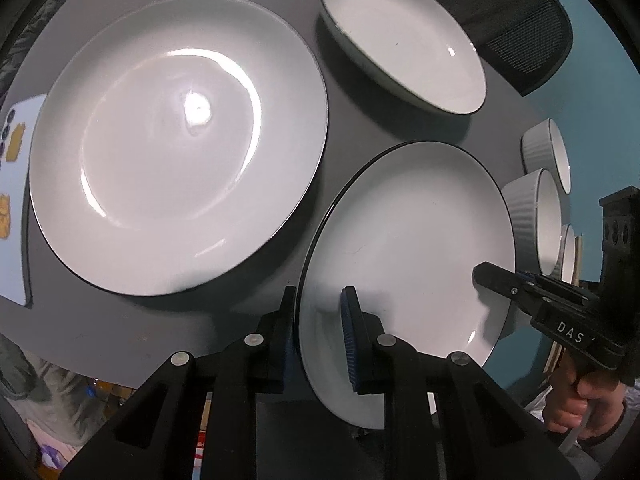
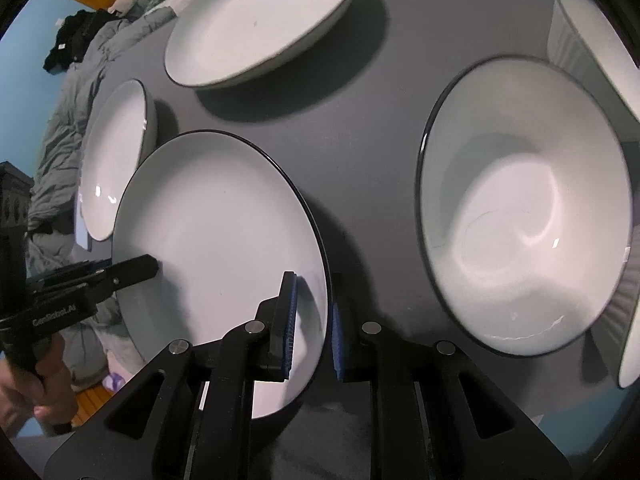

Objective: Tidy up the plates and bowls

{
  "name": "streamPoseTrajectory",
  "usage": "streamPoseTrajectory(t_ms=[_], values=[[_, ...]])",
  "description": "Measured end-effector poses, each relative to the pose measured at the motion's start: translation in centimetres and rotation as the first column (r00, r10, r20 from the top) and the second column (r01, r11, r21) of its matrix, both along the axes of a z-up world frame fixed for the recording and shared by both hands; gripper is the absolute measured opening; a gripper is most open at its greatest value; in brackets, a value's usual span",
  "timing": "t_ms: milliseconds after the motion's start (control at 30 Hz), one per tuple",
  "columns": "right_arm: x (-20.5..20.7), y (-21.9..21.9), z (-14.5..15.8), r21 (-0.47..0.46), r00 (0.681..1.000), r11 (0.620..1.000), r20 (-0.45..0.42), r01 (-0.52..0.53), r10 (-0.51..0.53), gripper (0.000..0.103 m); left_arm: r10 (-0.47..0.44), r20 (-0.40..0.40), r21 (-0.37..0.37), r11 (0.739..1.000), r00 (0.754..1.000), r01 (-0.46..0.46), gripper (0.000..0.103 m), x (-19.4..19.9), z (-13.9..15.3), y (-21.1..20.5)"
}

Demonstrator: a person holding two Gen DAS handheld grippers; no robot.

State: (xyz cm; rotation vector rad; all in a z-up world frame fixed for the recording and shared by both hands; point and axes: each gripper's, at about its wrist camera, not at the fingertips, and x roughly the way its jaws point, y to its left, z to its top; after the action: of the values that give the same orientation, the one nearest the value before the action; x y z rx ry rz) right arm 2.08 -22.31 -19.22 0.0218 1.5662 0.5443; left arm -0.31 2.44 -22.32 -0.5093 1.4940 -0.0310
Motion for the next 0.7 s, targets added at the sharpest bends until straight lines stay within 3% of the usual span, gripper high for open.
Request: streamPoseTrajectory(t_ms=[400, 700], values=[[2.0, 0.5, 2.9, 0.008, 0.999, 0.999, 0.024, 0.033, -0.033, 0.013, 0.014, 0.032, -0.010, 1.000, 0.999, -0.014, 0.020, 2.1, 3.1, 2.4], [6.0, 1.8, 3.8, 0.020, 0.998, 0.999, 0.051, 0.037, -0.038, 0.013, 0.001, 0.073, 0.021, 1.000, 0.997, -0.003, 0.020, 6.7, 4.5, 4.4]])
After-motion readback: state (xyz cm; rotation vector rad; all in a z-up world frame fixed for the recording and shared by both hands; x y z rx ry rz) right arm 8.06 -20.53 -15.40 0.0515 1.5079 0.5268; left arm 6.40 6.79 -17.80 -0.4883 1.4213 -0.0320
